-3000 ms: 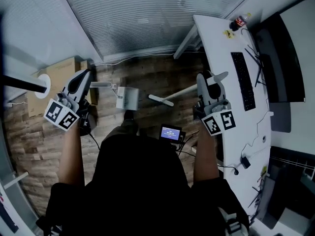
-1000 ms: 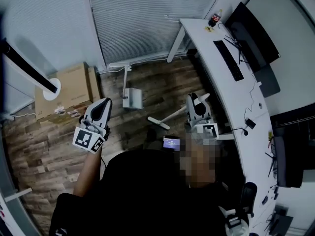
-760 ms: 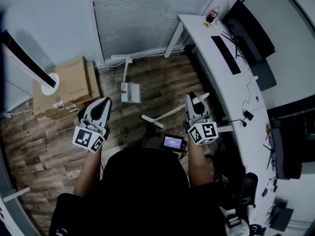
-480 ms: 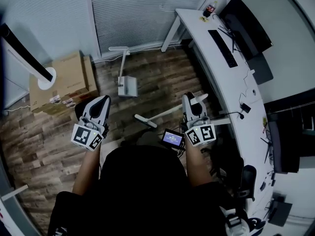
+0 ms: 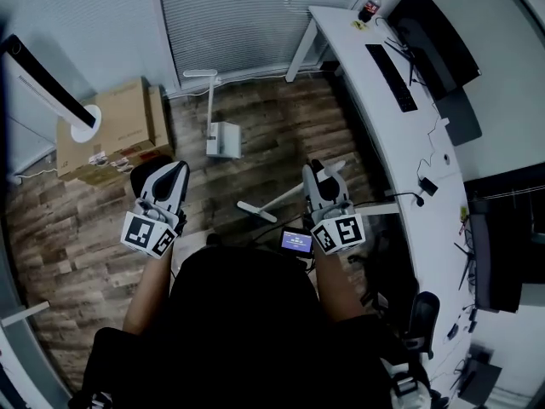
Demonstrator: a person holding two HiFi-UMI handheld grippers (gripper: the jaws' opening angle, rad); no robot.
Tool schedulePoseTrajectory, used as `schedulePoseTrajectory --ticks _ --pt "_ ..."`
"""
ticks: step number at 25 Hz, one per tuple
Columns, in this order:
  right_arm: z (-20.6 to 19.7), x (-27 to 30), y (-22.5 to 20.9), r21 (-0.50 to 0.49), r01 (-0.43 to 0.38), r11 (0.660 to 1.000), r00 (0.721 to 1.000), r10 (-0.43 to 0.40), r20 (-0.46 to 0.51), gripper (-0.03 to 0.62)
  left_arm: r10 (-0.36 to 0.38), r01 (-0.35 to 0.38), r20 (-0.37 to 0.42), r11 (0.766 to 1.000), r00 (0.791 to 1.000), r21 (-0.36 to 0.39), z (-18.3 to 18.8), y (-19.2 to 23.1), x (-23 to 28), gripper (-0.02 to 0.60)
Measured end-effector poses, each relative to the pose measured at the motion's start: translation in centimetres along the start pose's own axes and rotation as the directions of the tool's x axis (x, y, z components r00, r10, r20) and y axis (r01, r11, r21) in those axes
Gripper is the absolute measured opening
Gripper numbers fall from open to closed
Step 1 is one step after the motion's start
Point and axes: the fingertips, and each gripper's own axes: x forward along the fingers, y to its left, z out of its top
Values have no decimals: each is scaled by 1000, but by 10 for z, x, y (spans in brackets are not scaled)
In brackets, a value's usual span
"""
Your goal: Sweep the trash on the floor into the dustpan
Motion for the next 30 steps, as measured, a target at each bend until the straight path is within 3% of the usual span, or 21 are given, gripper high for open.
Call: schedulePoseTrajectory --ticks 6,15,20,23,30 --pt "-13 -40 -19 -6 -41 999 999 41 -28 66 5 -4 -58 1000 998 8 -21 -52 20 -6" --pt "-26 -82 -52 -4 -6 1000 999 5 -37 67 61 -57 -114 998 992 34 -44 -94 19 -6" --pt "-45 -99 -75 83 68 994 996 -63 -61 69 24 -21 -152 999 988 26 -55 -111 13 -6" --pt "-50 -106 -78 87 103 991 993 -96 -75 69 -1 3 -164 1000 986 10 -60 -114 7 -6" --pt "-45 -113 -52 59 82 995 992 -76 -98 68 -35 37 -161 999 986 7 -57 -105 -3 -6"
